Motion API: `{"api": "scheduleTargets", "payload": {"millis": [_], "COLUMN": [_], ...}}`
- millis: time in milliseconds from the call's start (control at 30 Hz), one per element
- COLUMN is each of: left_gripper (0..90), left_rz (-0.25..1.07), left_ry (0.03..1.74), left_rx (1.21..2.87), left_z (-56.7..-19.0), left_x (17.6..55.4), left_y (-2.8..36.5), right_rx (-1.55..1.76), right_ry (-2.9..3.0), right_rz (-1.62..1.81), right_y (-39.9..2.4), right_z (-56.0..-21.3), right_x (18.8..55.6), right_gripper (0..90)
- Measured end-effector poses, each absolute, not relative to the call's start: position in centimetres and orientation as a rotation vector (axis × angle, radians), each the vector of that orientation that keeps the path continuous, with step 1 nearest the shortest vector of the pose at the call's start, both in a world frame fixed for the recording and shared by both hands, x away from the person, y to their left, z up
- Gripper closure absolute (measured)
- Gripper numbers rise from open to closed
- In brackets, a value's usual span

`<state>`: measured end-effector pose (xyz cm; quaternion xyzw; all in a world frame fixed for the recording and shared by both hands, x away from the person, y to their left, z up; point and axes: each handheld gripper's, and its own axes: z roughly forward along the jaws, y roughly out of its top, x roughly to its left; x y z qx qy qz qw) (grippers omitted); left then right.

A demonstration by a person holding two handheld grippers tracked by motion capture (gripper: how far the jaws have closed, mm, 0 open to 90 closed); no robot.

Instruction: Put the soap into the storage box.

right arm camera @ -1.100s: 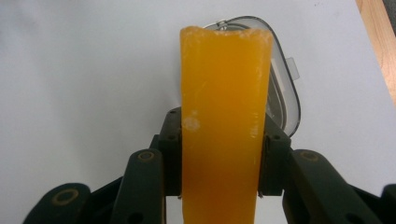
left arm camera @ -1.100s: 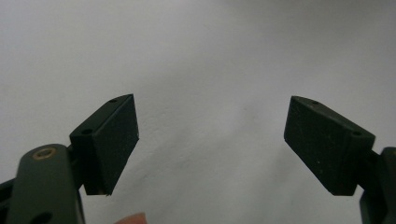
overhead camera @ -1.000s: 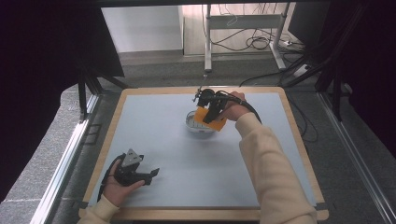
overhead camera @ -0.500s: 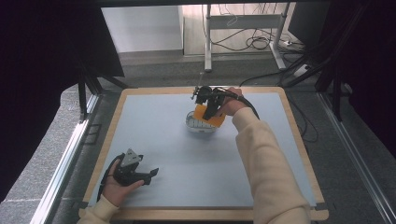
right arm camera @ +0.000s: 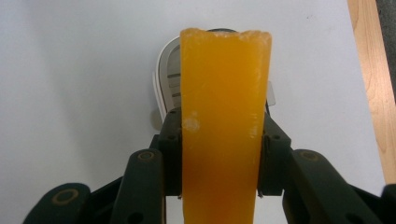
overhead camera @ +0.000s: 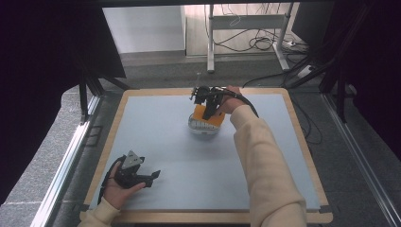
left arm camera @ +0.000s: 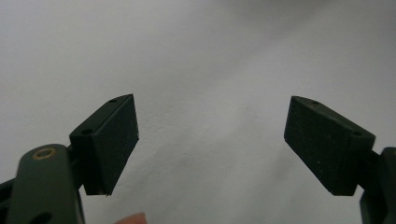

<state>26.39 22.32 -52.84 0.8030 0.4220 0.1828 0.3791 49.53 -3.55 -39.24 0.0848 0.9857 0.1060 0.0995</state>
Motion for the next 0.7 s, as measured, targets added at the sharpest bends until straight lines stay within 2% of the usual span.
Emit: {"api": "scheduleTargets", "payload": {"millis": [700], "left_gripper": [18.0], "left_rz": [0.461], "left_ry": [1.077], "left_rx": [2.059], "left_z": [-52.9], "left_x": [26.4], "left_y": [22.4], "right_rx": [0.140], "right_ry": [2.923], "right_rz": [0.238], "right_y": [-2.2], "right_z": [-41.2], "right_x": [51.5], "right_gripper": [61.4]}}
